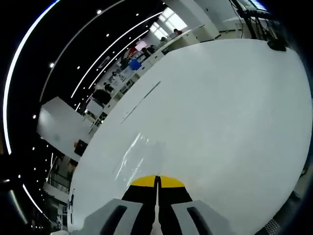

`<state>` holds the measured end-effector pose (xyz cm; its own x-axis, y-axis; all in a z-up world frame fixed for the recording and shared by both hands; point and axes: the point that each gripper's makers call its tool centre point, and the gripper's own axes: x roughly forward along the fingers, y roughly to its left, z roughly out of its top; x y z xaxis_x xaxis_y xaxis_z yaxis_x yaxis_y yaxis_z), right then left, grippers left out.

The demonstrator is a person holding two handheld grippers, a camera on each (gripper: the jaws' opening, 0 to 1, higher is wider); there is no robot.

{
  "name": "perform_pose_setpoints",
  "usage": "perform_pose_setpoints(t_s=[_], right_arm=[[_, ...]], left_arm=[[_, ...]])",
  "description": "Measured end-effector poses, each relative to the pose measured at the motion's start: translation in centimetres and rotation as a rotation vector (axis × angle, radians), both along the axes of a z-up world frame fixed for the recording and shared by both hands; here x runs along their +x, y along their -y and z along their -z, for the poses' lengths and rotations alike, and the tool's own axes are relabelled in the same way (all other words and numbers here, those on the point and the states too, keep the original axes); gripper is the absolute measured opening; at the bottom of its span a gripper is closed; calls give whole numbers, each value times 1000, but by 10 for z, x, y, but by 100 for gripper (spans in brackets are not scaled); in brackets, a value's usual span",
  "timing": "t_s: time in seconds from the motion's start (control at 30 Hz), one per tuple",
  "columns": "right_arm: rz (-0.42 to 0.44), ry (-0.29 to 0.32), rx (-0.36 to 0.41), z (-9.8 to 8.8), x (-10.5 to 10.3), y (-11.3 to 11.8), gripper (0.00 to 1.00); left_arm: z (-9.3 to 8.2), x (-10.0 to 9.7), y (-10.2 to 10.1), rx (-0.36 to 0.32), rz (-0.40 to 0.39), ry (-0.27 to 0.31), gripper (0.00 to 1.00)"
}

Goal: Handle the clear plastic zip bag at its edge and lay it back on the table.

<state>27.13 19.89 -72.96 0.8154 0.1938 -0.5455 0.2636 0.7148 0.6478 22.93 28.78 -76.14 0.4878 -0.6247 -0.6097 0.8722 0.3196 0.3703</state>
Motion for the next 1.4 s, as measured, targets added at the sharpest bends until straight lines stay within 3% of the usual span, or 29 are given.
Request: perform_pose_setpoints(t_s=[0.13, 0.33, 0.37, 0.47, 0.7, 0.77, 0.87, 0.93, 0.97, 1.23, 1.4], right_arm=[[-7, 2, 4, -1, -3, 1, 0], [-99, 18, -34, -4, -9, -4, 0], [-171, 47, -48, -7, -9, -10, 0], [-241, 28, -101, -7, -13, -12, 0], [-437, 114, -295, -16, -14, -18, 6], [-520, 143, -309, -18, -17, -27, 7], [-663, 169, -265, -21, -26, -48, 7], [-726, 175, -296, -19, -29, -53, 7], [-796, 204, -363, -19, -31, -57, 7], [-1124, 390, -681, -24, -38, -84, 12], [-1244, 448, -772, -22, -45, -95, 10]], left_arm=[[-1, 0, -3, 30, 25, 14, 0], [-6, 0, -11, 46, 45, 19, 0], [-6, 1, -13, 49, 46, 17, 0], [-7, 1, -18, 63, 59, 13, 0], [-9, -1, -21, 83, 95, -3, 0], [-10, -1, -22, 97, 111, 6, 0], [-13, 0, -24, 108, 124, 8, 0], [-15, -1, -25, 113, 132, 6, 0], [-16, -1, -27, 120, 139, 7, 0], [-23, -1, -35, 145, 151, 18, 0], [-29, -1, -36, 152, 146, 16, 0]])
